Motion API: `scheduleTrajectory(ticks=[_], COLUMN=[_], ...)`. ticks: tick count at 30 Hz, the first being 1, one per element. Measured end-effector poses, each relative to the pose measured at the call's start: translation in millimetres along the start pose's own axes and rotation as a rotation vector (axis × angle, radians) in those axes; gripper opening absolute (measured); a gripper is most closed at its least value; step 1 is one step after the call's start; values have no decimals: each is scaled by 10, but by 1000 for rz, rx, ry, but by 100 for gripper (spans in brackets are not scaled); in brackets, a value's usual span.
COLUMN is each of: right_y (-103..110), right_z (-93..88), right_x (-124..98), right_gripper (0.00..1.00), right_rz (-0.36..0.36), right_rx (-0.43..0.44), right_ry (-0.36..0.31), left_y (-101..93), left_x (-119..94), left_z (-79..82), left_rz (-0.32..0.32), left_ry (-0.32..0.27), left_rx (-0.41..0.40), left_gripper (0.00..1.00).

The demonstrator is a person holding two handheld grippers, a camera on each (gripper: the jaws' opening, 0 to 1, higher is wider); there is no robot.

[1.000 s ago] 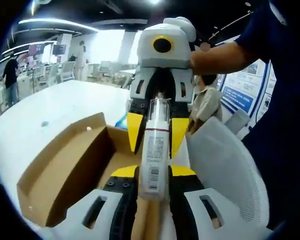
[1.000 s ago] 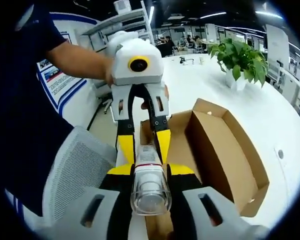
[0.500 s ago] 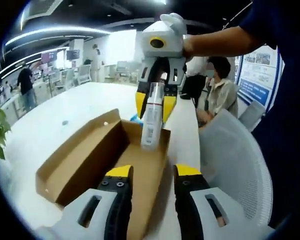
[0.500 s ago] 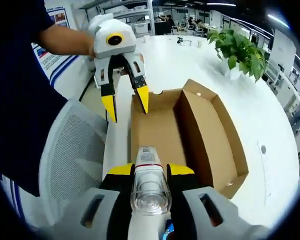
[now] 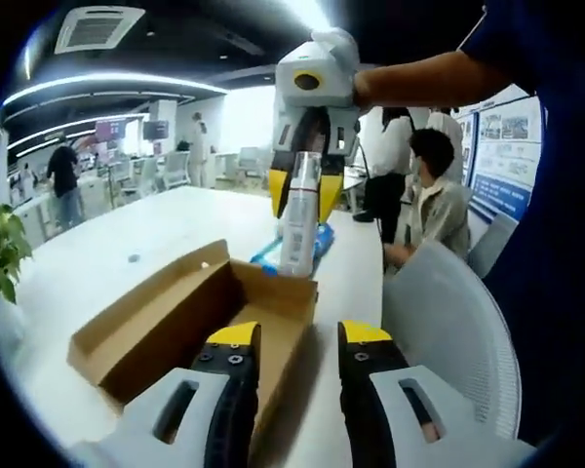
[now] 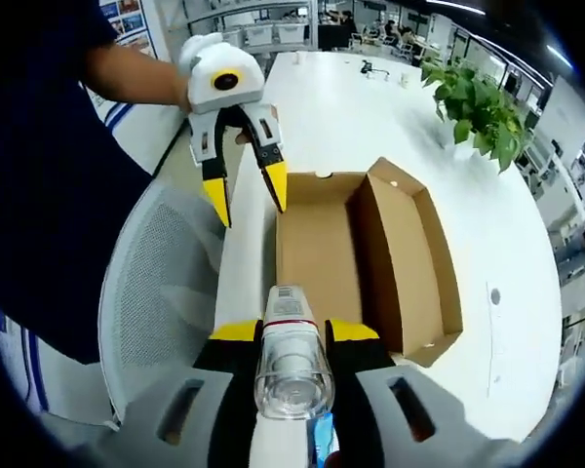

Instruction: Operate the shoe box by opening the lid, removing the specified soft item, and placing it in the target area until the item is outside and the box remains undamaged.

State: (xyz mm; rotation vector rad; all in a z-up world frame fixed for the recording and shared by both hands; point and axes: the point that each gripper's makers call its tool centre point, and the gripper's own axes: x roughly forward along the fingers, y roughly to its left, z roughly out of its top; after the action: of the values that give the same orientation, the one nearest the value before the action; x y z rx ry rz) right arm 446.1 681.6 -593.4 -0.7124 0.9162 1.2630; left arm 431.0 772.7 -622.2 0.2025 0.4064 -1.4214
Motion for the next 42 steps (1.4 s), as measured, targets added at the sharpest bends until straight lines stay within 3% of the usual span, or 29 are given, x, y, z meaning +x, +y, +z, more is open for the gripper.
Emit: scheduleTrajectory(ticks=[3, 16, 27, 42], right_y=[30, 84, 56, -86], right_z=[-37, -286, -762, -1336], right_x=[-52, -115, -251, -377], right_gripper=[23, 23, 23, 23], right_rz=[-2, -7, -9, -29], right_rx=[-6, -29, -9, 22], right_ry=[24, 91, 166, 206], left_y=[-17, -180, -322, -388], left_x=[3, 62, 261, 395], left_z=[27, -116, -86, -128], left_rz=[-2, -14, -22, -52], left_ry=[-16, 49, 70, 145], left_rx=[1, 25, 27, 41], left_gripper=[31, 32, 32, 31])
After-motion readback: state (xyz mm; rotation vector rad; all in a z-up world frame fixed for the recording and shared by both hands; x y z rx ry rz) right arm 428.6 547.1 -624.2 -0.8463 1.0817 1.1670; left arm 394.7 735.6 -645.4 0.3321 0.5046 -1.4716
